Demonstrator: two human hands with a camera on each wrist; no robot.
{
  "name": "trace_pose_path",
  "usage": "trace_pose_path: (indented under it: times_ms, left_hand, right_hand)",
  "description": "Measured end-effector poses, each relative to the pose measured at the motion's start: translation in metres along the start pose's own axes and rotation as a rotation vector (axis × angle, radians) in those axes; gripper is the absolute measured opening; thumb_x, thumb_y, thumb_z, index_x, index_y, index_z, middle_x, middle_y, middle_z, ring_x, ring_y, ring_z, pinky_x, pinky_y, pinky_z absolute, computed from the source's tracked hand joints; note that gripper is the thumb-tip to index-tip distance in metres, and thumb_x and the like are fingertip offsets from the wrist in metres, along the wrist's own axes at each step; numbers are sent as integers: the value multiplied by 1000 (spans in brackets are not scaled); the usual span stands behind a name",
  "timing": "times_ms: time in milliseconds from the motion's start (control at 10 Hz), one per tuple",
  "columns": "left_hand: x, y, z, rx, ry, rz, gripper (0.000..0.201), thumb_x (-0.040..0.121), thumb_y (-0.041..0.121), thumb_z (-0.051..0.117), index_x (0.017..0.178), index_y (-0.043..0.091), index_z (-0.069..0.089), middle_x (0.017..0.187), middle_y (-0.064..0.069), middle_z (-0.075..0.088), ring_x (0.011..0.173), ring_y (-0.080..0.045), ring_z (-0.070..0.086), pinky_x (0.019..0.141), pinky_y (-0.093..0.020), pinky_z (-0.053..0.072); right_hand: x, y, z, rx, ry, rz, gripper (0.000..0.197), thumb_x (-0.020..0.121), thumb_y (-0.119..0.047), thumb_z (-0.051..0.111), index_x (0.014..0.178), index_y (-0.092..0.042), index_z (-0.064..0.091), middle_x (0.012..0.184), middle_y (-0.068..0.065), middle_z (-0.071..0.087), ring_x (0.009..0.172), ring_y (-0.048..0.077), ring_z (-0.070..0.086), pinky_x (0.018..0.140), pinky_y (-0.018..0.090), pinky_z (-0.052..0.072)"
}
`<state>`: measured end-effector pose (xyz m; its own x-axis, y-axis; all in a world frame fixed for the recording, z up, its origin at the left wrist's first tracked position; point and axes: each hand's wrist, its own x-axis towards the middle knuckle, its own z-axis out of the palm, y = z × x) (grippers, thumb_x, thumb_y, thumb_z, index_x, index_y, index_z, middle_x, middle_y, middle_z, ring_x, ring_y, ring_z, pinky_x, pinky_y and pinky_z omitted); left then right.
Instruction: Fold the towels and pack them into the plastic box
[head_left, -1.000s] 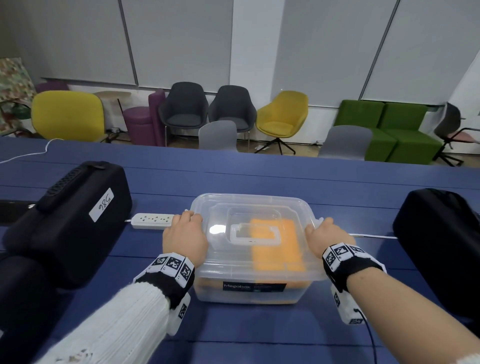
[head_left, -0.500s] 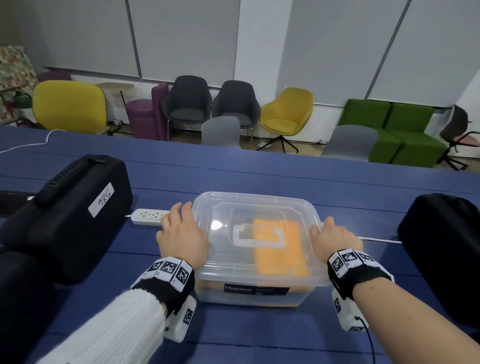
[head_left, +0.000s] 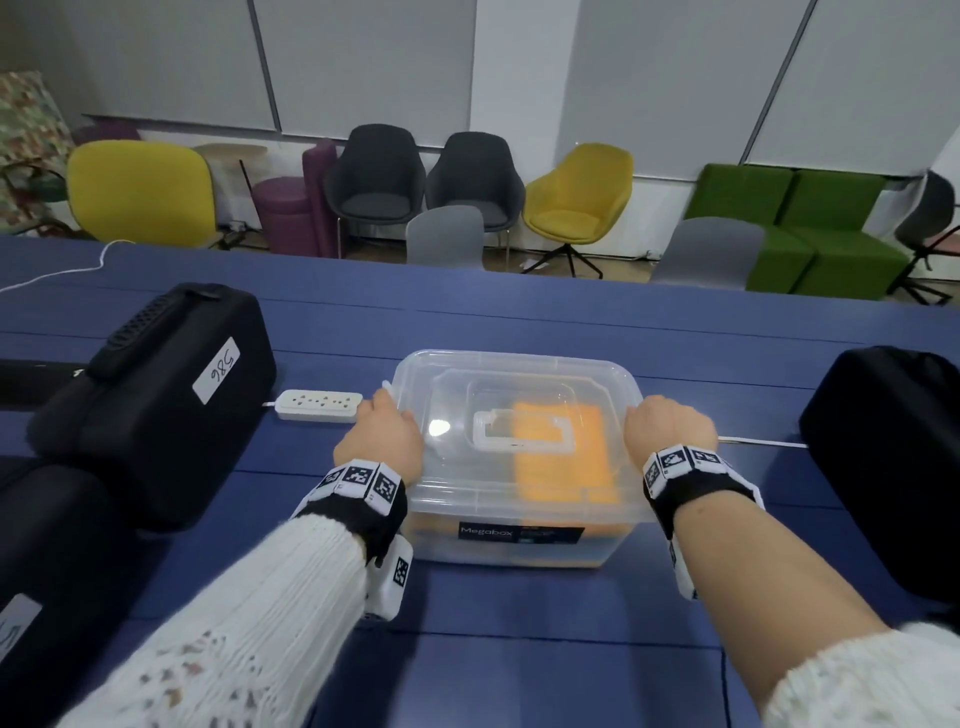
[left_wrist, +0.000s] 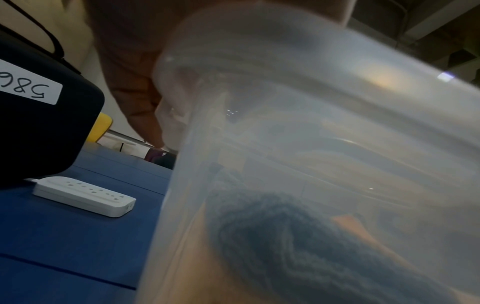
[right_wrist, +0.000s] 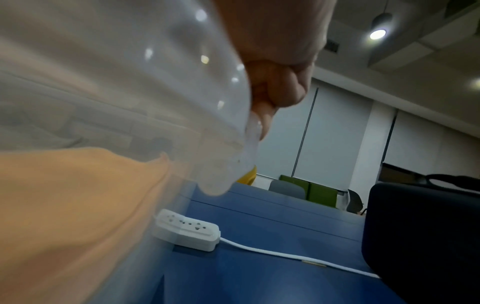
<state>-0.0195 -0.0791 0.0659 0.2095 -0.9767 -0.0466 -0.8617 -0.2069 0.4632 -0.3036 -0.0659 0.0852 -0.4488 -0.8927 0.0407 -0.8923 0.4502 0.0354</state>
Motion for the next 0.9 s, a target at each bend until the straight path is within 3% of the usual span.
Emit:
trace_pose_path:
  times_ms: [100, 200, 300, 400, 500, 600, 800, 900]
  left_hand:
    - [0, 1, -1, 20, -11, -5, 41, 101, 29, 28, 138, 11, 32, 136, -8, 43, 101, -30, 58, 73, -37, 39]
    - [-2, 2, -3, 44, -25, -19, 42, 101, 28, 27, 139, 11, 30, 135, -8, 43, 102, -29, 58, 74, -38, 41]
    - [-6, 5, -6, 99, -50, -9, 41, 100, 25, 30, 139, 11, 31, 136, -8, 42, 107, -28, 56, 76, -39, 41]
    - [-3, 4, -9, 66, -58, -10, 42, 100, 27, 29, 138, 11, 32, 137, -9, 43, 109, -29, 55, 76, -39, 40]
    - [4, -3, -11, -35, -112, 23, 53, 98, 35, 30, 145, 11, 26, 142, -12, 40, 117, -32, 51, 87, -41, 43]
    - [3, -9, -17, 4, -136, 80, 56, 96, 38, 33, 143, 9, 31, 140, -15, 41, 121, -35, 47, 97, -45, 42]
    - [-12, -6, -35, 234, 51, 313, 40, 93, 35, 43, 126, 15, 53, 134, -4, 45, 117, -28, 44, 91, -42, 44]
    - [-14, -9, -46, 235, 158, 396, 31, 90, 35, 47, 114, 21, 60, 125, 2, 54, 112, -23, 49, 89, -40, 43]
  right_hand:
    - [0, 0, -2, -33, 1, -8, 24, 96, -18, 36, 83, -14, 56, 66, -2, 50, 68, 24, 52, 62, 28, 37]
    - [-4, 7, 0, 87, 71, 0, 25, 98, -24, 31, 90, -13, 51, 75, 2, 54, 76, 28, 55, 64, 31, 36]
    - [-13, 13, 4, 246, 176, -33, 21, 97, -25, 32, 86, -12, 46, 92, 9, 61, 85, 31, 52, 66, 33, 35]
    - [-23, 17, 9, 316, 202, -105, 14, 92, -18, 41, 88, -9, 51, 92, 11, 60, 84, 32, 50, 67, 35, 37]
    - [-34, 20, 12, 322, 181, -138, 14, 89, -16, 45, 92, -9, 57, 96, 12, 59, 90, 35, 51, 75, 40, 42]
    - [-43, 21, 7, 259, 124, -165, 17, 89, -19, 46, 96, -11, 59, 99, 9, 55, 95, 32, 49, 82, 40, 43]
    - [-51, 29, -17, 215, -93, -248, 12, 89, -25, 46, 92, -17, 55, 96, 2, 50, 97, 28, 49, 87, 41, 44]
    - [-48, 42, -26, 385, -40, -249, 8, 87, -25, 49, 81, -20, 52, 86, 0, 58, 88, 27, 56, 84, 41, 47]
